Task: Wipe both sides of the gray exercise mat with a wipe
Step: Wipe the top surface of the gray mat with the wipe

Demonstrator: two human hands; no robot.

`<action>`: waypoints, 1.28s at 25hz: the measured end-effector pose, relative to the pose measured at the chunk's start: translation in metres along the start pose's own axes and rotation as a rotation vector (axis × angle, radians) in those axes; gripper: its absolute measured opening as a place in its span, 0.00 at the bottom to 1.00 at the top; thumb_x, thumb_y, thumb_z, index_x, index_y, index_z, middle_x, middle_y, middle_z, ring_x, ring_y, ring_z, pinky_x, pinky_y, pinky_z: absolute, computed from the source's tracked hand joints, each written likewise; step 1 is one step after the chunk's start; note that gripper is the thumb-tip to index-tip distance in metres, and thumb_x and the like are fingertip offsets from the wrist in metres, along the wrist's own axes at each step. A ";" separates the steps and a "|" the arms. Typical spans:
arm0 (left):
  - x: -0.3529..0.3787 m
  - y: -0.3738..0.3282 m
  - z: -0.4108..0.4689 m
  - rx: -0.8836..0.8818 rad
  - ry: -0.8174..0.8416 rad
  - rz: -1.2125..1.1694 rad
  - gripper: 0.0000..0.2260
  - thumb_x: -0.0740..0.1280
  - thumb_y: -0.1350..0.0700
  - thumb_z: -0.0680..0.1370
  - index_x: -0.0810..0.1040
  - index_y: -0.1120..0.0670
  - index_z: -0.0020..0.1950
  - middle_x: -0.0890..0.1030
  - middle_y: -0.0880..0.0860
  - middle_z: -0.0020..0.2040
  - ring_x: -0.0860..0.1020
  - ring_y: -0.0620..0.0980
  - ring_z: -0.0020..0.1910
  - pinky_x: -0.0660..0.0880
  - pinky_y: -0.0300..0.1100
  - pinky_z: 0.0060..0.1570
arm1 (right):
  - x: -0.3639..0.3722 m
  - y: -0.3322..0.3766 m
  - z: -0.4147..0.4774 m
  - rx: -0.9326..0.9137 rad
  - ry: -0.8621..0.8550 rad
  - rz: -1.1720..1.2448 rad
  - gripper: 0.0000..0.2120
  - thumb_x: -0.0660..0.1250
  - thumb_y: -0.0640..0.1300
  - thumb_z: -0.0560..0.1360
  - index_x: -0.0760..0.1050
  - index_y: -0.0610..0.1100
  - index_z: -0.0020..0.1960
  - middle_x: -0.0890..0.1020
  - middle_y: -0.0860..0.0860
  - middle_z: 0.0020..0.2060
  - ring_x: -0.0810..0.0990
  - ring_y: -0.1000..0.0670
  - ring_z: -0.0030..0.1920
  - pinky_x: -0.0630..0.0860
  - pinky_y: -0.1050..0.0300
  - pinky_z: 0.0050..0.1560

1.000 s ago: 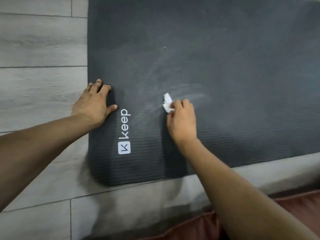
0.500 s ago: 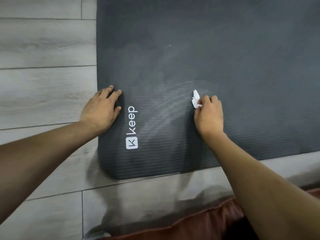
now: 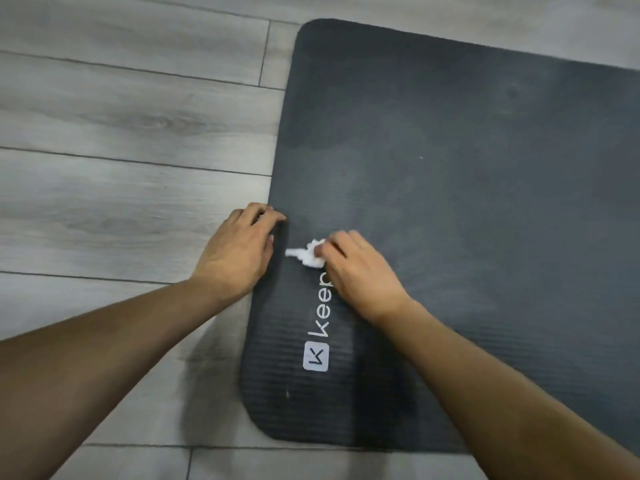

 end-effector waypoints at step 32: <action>0.018 -0.014 0.011 -0.136 -0.302 -0.066 0.16 0.58 0.62 0.78 0.80 0.60 0.62 0.79 0.60 0.63 0.76 0.62 0.63 0.71 0.51 0.68 | 0.037 -0.061 0.128 0.203 0.230 0.113 0.13 0.57 0.37 0.75 0.77 0.39 0.55 0.75 0.38 0.53 0.75 0.38 0.52 0.68 0.52 0.51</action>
Point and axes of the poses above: each hand's wrist, its own z-axis towards the middle knuckle, its own x-axis out of the palm, y = z × x, the point moved 10 cm from there along z, towards the middle knuckle
